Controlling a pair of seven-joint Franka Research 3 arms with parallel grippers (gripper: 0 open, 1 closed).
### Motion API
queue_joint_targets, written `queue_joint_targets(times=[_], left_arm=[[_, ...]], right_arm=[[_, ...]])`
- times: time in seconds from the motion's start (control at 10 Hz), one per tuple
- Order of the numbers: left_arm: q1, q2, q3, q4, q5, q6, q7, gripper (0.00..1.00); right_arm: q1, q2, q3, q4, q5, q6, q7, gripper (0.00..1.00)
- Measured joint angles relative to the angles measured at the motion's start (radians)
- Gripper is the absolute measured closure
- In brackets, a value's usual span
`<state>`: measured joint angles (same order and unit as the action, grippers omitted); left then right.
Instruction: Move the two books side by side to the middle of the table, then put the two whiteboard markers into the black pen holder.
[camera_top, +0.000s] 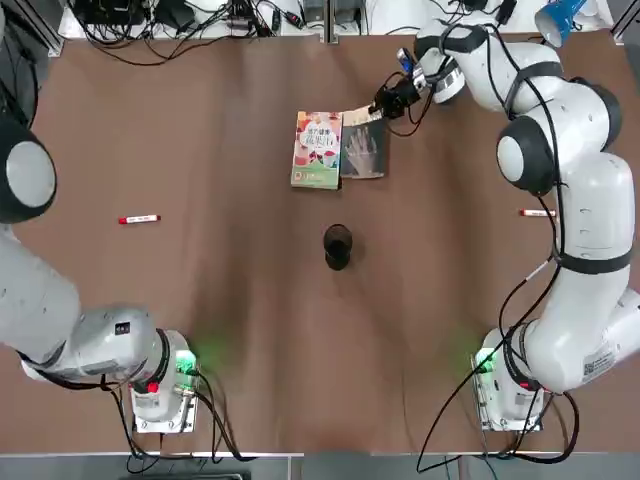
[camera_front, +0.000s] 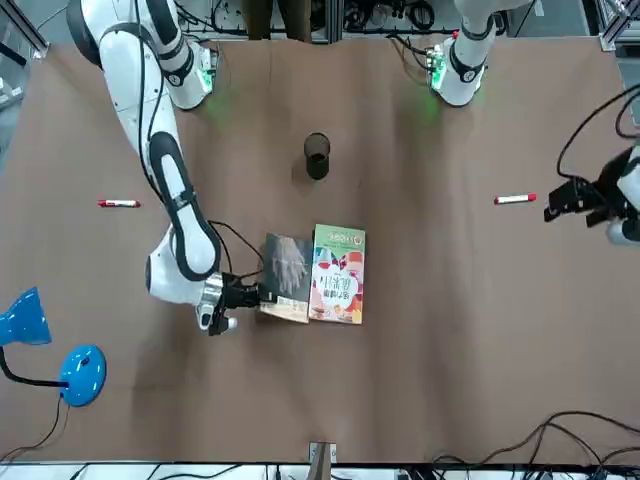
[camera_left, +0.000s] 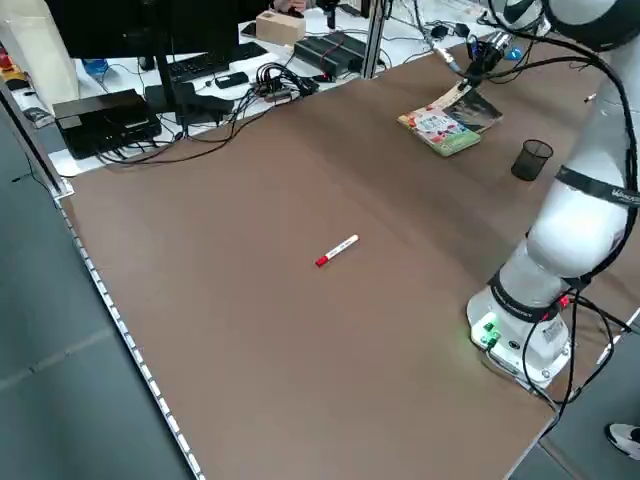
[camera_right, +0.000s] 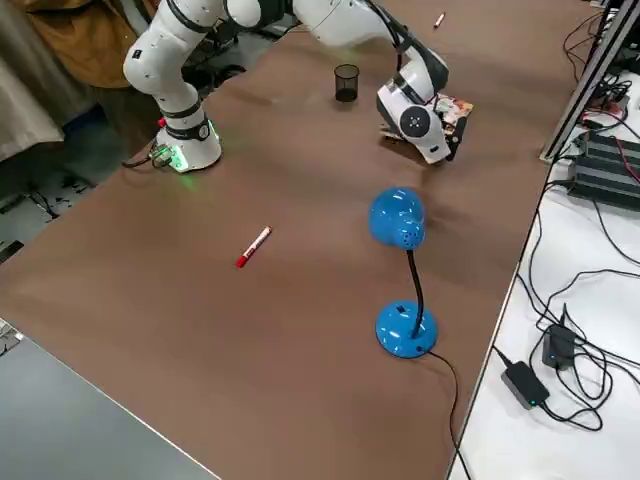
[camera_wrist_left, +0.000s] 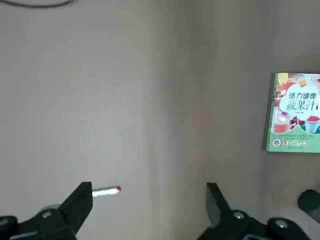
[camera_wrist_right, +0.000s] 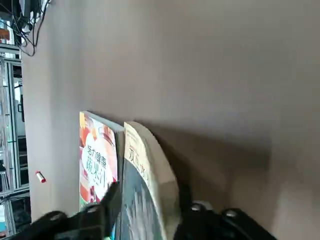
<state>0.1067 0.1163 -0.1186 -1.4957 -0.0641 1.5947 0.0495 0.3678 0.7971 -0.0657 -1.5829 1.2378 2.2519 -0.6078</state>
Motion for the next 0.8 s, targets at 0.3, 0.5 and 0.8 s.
queue_joint_targets(times=[0.3,0.5,0.8], left_arm=[[-0.075,-0.065,0.092,-0.082,0.002,0.0,-0.011,0.0],[-0.08,-0.072,0.111,-0.095,0.002,0.0,-0.011,0.0],[-0.08,-0.076,0.123,-0.098,0.007,0.002,-0.008,0.02]], right_arm=[[-0.018,0.0,-0.015,0.003,0.001,0.008,-0.007,0.17],[-0.089,0.0,-0.031,0.008,-0.049,0.013,-0.086,0.11],[-0.23,-0.01,-0.033,0.035,-0.3,-0.051,-0.122,0.11]])
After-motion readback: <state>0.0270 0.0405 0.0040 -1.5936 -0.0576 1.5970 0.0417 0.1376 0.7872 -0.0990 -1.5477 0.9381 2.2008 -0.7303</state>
